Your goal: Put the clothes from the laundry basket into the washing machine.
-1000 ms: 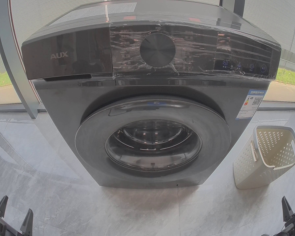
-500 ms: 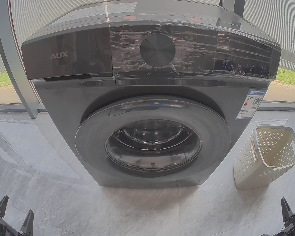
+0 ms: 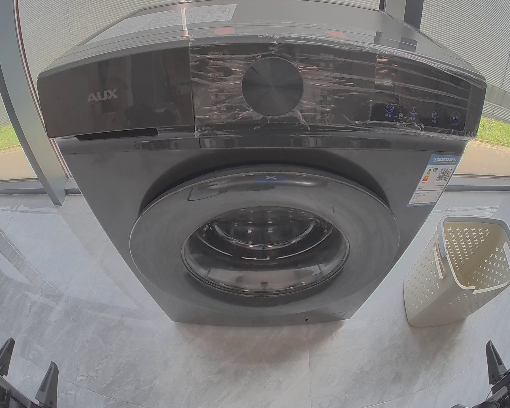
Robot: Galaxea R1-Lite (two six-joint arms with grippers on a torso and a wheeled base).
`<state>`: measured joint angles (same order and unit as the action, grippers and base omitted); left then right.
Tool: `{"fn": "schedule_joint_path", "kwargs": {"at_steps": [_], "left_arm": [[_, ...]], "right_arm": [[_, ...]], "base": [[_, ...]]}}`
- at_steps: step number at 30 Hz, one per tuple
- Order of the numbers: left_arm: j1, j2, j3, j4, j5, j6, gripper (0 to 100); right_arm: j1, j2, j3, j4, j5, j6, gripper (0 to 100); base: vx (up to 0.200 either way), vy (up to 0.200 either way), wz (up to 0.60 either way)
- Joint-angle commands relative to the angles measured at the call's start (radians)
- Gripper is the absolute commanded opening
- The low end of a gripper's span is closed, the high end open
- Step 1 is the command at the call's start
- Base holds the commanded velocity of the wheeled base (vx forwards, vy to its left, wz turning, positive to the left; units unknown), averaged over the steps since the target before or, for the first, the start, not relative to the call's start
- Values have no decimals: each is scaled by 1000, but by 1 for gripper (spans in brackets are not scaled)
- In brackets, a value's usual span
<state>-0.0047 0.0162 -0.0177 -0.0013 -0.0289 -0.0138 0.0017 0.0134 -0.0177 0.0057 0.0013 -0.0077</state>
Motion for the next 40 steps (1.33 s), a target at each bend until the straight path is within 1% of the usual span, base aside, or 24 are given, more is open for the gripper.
{"fn": "schedule_joint_path", "kwargs": {"at_steps": [1,40], "left_arm": [[0,-16,16,0,1,0,100],[0,-16,16,0,3,0,100]], "right_arm": [[0,2,18,0,2,0,100],[0,2,18,0,-3,5,100]], "base": [[0,0,0],[0,0,0]]}}
